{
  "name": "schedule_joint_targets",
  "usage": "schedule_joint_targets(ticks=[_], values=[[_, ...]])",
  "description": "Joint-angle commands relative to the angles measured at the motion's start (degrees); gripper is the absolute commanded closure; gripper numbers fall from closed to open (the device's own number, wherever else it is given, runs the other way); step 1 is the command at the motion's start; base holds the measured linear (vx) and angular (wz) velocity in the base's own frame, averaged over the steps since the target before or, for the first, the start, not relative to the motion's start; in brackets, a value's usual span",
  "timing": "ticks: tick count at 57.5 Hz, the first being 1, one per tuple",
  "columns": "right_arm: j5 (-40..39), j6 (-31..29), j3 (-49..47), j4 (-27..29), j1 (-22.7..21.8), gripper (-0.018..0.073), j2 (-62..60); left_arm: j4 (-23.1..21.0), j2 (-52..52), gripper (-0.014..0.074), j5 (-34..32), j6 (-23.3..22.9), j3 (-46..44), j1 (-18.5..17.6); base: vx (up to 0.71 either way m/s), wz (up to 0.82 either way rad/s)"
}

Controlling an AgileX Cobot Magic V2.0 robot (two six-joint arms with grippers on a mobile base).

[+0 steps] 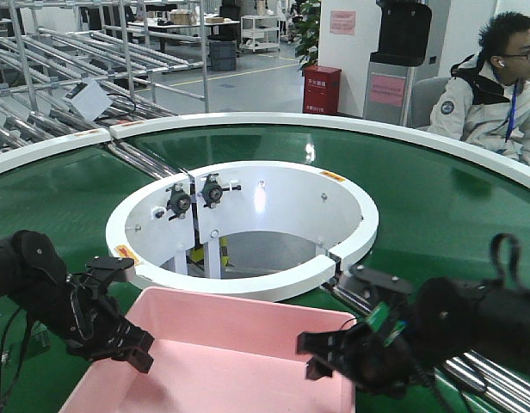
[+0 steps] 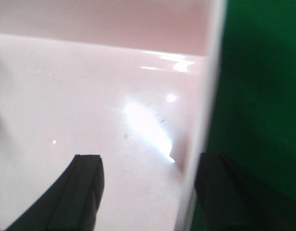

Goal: Grab pink bin and stack on right shelf
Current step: 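Move both grippers down to opposite rims of the pink bin, then close both grippers on the opposite rims of the pink bin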

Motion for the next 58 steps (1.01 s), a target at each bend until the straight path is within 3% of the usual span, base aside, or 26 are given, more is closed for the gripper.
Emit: schedule_joint_targets(ticks=[1,8,14,28,30,46,58], values=[[-2.27,1.48,-1.80,0.28,1.06,0.0093,-0.51,-1.98,-3.11,0.0106,-0.31,0.06,-1.83,-0.33,0.00,0.00],[0.17,4.18,-1.80,0.22,0.91,0.0113,1.96,-1.98,-3.11,0.0139,0.99,0.06,-1.83,-0.33,0.00,0.00],[0.58,4.24,-1.80,0.15,0.94,0.0202,2.66,-1.98,-3.00,0.0209,0.15,0.06,-1.83,-0.33,0.00,0.00],[-0.21,3.75,-1.80,0.02,0.94,0.0563,1.65,-3.53,-0.39,0.0547,-0.10,-3.11,-1.83,-1.99,0.00,0.00],[0.38,3.09,-1.80,0.02,0.90,0.0575,1.07,-3.59,-0.39,0.0605,0.41,-4.41,-1.83,-2.21,0.00,0.00],[2.87,3.53,-5.84,-9.35,0.87,0.0569,-7.66,-3.95,-10.54,0.0604,1.69,-6.32,-1.83,-2.85,0.00,0.00],[8.64,3.47,-13.28,-12.97,0.83,0.0568,-12.90,-4.19,-23.74,0.0604,-1.04,-11.72,-0.20,-4.11,0.00,0.00]])
